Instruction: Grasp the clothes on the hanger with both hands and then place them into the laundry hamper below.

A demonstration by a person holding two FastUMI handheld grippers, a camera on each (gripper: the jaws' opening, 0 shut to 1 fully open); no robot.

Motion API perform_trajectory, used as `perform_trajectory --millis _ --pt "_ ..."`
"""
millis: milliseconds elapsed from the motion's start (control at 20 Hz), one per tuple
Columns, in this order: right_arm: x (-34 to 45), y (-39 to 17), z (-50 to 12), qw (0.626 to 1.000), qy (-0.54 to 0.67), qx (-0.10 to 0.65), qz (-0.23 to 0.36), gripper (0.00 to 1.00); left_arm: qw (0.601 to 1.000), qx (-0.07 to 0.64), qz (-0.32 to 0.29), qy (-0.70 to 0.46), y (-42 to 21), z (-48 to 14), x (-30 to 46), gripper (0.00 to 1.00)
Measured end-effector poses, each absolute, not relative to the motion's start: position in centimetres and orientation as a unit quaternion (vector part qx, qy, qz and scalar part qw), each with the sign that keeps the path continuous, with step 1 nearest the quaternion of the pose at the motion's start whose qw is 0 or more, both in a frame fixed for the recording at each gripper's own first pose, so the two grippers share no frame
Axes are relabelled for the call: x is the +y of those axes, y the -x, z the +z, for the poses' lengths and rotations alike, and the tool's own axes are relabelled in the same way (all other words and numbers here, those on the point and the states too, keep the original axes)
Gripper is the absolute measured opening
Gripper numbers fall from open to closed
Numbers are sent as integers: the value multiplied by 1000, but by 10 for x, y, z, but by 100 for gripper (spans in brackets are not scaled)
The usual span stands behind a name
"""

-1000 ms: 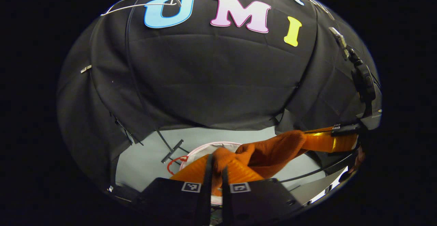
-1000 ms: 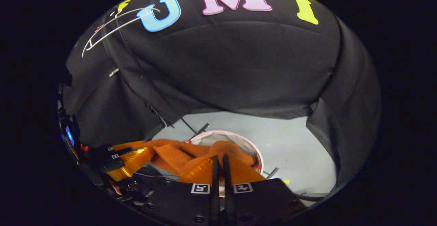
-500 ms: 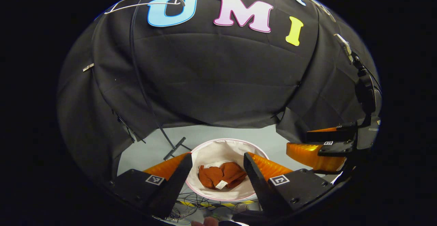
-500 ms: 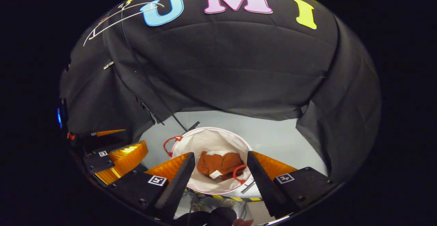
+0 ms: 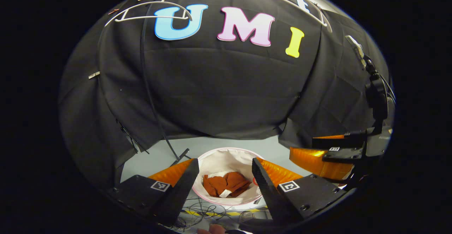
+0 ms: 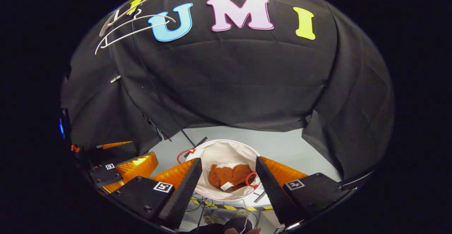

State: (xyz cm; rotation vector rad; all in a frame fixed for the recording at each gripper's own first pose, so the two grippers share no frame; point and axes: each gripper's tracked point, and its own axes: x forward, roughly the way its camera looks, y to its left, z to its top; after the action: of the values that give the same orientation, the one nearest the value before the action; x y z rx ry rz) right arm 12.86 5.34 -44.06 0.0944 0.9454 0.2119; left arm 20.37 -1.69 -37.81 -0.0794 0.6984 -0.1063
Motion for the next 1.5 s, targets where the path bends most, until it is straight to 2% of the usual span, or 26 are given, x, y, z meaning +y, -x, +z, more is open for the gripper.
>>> perform_trajectory --millis 400,750,800,850,900,1100,1150,1200,1250,1450,1500 --pt "48 -141 -290 952 -48 298 59 99 978 204 0 44 -196 -238 26 95" --pt "42 -132 -172 979 -34 195 39 98 996 89 -4 16 -166 -119 40 95" --pt "41 -130 -160 982 -28 182 38 98 997 76 -5 17 -161 -105 40 92" --pt "40 -129 -147 985 -22 167 36 98 998 60 -8 18 -155 -90 40 95" --pt "38 -129 -131 988 -16 150 35 98 999 44 -5 18 -150 -76 42 92" --pt "29 -124 -83 996 10 87 32 100 1000 27 10 -4 -134 -47 40 95" --pt "26 -123 -72 996 11 78 32 98 1000 21 9 -12 -129 -40 36 92" --pt "21 -116 -63 997 8 72 33 100 1000 16 10 -18 -126 -35 32 95" --pt "21 -114 -56 997 1 65 38 96 1000 11 10 -23 -122 -29 27 92" --pt "4 -112 -32 997 -1 43 59 98 999 4 29 -26 -110 -15 9 95" --pt "3 -112 -29 997 -4 40 67 99 999 3 35 -29 -107 -13 4 92"
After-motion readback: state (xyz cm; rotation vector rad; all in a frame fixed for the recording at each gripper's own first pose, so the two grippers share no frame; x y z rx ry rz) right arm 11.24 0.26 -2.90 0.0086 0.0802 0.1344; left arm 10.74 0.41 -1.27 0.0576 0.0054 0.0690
